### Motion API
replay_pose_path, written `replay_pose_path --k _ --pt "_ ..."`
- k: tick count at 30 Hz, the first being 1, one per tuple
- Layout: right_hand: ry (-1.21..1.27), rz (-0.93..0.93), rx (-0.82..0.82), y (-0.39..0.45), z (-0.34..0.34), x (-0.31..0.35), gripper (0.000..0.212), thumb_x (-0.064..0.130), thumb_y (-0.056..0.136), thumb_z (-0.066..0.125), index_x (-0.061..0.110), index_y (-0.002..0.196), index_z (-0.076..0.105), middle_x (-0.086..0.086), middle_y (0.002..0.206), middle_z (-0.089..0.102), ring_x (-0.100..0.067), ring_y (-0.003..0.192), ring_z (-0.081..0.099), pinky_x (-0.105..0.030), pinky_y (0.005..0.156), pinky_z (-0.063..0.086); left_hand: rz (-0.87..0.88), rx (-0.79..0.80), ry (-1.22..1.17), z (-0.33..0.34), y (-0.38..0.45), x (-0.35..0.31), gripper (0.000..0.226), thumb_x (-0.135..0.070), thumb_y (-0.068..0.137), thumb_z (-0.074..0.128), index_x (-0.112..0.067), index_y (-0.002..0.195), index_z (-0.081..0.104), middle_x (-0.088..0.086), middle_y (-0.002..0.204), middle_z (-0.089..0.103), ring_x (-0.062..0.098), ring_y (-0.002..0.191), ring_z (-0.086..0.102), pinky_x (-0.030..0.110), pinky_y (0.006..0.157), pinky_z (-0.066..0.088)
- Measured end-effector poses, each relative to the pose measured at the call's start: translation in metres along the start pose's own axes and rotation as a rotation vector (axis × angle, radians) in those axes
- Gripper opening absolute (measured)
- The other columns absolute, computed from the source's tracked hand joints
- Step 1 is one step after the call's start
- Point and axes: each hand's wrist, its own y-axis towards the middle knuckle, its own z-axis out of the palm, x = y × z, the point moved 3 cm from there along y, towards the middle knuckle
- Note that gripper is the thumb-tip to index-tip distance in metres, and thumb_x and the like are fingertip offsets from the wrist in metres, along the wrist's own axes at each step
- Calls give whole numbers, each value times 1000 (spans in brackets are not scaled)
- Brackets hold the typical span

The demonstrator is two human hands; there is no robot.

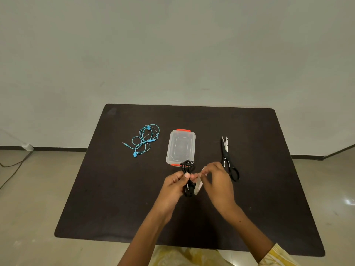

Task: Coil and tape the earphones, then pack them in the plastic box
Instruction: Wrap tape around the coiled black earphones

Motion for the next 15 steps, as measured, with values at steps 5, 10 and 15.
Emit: replay_pose_path --k 5,10,15 --pt "-28 120 -24 6 5 -1 7 22 88 62 17 85 67 4 93 61 -10 79 56 -26 63 43 52 -9 101 14 8 7 28 -18 101 41 -4 102 65 5 99 69 4 94 64 12 81 49" --pt "83 252 -17 4 11 -9 9 23 88 62 17 88 68 5 82 67 -12 75 64 -26 59 44 84 -31 270 14 14 20 24 -18 101 41 -18 110 63 -2 108 67 0 98 59 2 74 43" --pt "643 566 -11 4 14 -13 8 14 84 67 13 77 71 -8 80 72 -16 77 67 -33 68 52 77 -42 280 8 15 27 24 -19 101 39 -19 110 61 -4 108 66 5 103 59 3 75 43"
